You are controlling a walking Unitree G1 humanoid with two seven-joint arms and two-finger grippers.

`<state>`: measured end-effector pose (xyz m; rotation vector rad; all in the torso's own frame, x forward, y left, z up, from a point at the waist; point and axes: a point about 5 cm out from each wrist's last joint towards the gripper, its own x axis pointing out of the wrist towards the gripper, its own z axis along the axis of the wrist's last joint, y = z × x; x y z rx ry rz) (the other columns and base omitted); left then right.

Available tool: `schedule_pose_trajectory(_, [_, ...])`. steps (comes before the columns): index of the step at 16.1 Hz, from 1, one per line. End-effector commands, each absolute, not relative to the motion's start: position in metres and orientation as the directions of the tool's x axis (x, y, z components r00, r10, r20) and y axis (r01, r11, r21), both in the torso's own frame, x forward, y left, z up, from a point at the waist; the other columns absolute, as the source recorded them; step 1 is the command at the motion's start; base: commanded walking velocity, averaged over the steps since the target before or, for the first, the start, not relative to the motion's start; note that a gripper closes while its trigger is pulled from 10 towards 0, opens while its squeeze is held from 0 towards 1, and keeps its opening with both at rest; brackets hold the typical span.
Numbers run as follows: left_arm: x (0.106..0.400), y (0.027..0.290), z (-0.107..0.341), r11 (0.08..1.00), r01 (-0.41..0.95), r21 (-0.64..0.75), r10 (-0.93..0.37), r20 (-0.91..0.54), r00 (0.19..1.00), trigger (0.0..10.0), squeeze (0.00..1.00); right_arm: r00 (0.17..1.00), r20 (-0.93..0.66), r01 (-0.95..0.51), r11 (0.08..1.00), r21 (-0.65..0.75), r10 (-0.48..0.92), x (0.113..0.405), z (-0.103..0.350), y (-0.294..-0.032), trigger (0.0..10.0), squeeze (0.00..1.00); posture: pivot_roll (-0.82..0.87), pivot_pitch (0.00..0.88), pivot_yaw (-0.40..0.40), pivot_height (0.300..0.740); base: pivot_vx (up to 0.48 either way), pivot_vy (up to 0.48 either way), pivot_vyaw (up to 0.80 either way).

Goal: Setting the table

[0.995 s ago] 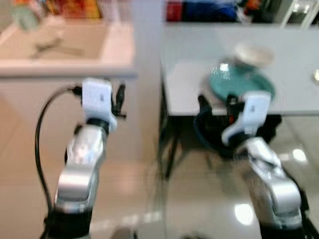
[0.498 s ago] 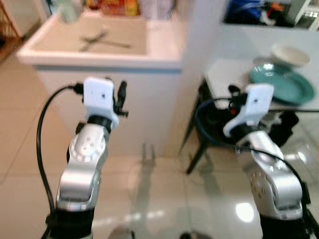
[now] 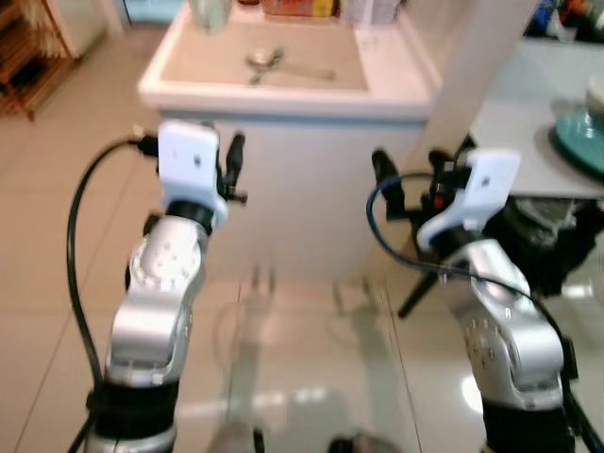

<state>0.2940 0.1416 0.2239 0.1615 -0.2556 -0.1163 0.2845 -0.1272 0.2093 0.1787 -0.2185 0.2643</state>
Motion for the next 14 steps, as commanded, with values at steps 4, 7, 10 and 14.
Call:
schedule_pose_trajectory(4, [0.294,0.134,0.237,0.972,0.139,0.19,-0.19,0.283,0.94,10.0,0.0,0.937,0.273,-0.257,0.959,0.122,0.217,0.289,0.22,-0.132,10.0,0.0,0.04,0.095,-0.051,0.74,0.449,0.0,0.0])
schedule_pose_trajectory(7, [0.294,0.133,0.236,0.972,0.128,0.198,-0.181,0.277,0.944,10.0,0.0,0.943,0.27,-0.244,0.957,0.156,0.196,0.292,0.218,-0.136,10.0,0.0,0.07,0.095,-0.062,0.74,0.465,0.0,0.0])
schedule_pose_trajectory(10, [0.294,0.137,0.236,0.973,0.122,0.198,-0.174,0.273,0.946,10.0,0.0,0.943,0.247,-0.262,0.954,0.145,0.221,0.293,0.214,-0.138,10.0,0.0,0.06,0.087,-0.054,0.74,0.465,0.0,0.0])
schedule_pose_trajectory(14, [0.296,0.131,0.237,0.97,0.14,0.2,-0.193,0.277,0.941,10.0,0.0,0.944,0.231,-0.267,0.957,0.112,0.237,0.293,0.214,-0.145,10.0,0.0,0.05,0.084,-0.051,0.74,0.464,0.0,0.0])
